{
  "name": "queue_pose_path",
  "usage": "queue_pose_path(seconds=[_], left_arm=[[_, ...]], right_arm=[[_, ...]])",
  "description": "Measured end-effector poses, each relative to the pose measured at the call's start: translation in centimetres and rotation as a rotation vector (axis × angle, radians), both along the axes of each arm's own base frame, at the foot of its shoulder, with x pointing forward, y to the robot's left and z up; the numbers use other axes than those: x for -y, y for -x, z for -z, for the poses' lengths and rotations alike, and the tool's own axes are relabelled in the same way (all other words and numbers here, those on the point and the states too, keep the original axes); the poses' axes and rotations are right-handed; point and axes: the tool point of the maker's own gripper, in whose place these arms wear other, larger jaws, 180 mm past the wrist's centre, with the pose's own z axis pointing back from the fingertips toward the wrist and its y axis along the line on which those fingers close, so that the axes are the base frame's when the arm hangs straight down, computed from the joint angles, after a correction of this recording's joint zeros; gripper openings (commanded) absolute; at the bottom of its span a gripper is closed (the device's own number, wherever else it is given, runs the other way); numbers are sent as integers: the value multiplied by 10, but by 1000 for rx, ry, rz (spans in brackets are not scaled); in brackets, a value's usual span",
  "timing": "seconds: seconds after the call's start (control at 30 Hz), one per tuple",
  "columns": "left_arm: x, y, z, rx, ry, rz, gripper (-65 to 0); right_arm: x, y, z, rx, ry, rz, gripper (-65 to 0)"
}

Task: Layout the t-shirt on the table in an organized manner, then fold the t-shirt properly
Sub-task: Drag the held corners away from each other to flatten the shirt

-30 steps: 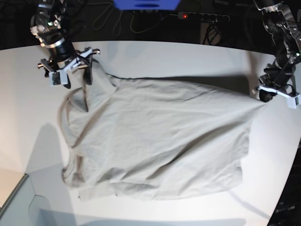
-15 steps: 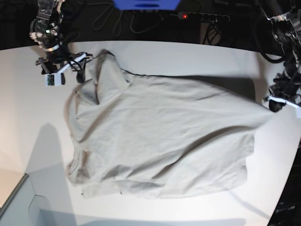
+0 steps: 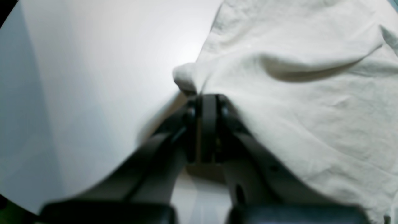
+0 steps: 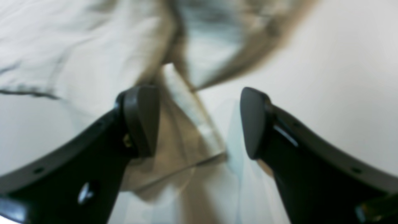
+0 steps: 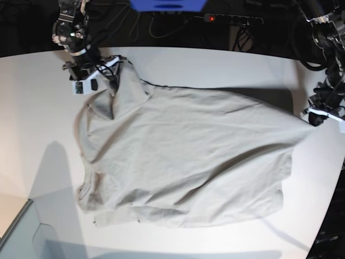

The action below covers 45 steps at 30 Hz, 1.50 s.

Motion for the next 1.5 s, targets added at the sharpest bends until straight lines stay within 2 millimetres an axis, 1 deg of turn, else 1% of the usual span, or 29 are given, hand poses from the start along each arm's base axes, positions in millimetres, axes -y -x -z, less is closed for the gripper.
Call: queue_pose_path(seconds=[0.07,0.1,0.17,0.23,0.3,0.33,0.4,0.43,0.53,0.6,0.67,0.7,0.77,0.87,0.93,1.0,1.07,1.13,1.2,1.27,1.3,1.33,1.43,1.47,1.5], left_arm=[[0,0,0,1,0,0,-650],[0,0,0,1,0,0,-650],[0,0,0,-1,0,0,-650],[0,2,1,-4,0,0,-650],[0,3,2,-7,0,1,-650],[0,3,2,-7,0,0,-650],[0,2,2,-6,1,1,-650],[1,3,2,-9,2,1,-650],[1,7,6,-19,3,3,-650],[4,12,11,-36,8,8,-650],[8,15,15,-41,26,-3,-650],[11,16,17,-43,33,-4,-650],[14,19,20,-48,38,2,-650],[15,27,26,-68,40,2,-650],[15,32,30,-87,39,3,-650],[15,32,29,-84,40,1,-650],[15,33,28,-80,37,3,-650],[15,40,29,-84,37,6,-650],[17,50,36,-113,38,6,-650],[18,56,39,-127,41,-1,-650],[20,56,38,-130,38,4,-650],[21,55,32,-113,32,7,-650],[9,58,10,-59,-10,-7,-650],[5,62,8,-62,-22,-20,-650],[5,67,9,-72,-29,-26,-650]], right_arm=[[-6,1,0,-1,-7,-12,-256],[-8,1,1,-1,-9,-17,-280],[-10,1,1,-2,-11,-23,-355],[-11,2,2,-7,-12,-26,-469],[-10,3,3,-16,-8,-25,-635],[-8,6,3,-18,-8,-19,-650],[-1,15,1,-24,6,-7,-644],[6,21,-2,-27,24,5,-650],[26,40,-21,-9,88,24,-650],[28,49,-39,16,80,49,-650],[32,50,-65,88,41,94,-650],[36,52,-74,107,34,111,-650],[46,59,-84,124,25,146,-650],[60,66,-88,123,18,192,-650],[70,66,-95,144,14,228,-650],[83,67,-104,180,-10,277,-650],[92,71,-113,214,-26,287,-650],[94,77,-117,223,-29,266,-650],[90,79,-117,223,-39,258,-650],[93,85,-116,212,-35,271,-650],[96,91,-115,198,-25,276,-650],[99,96,-114,187,-16,280,-650],[101,107,-111,157,-9,283,-650],[101,107,-111,155,-8,283,-650],[100,107,-111,157,-9,284,-650]])
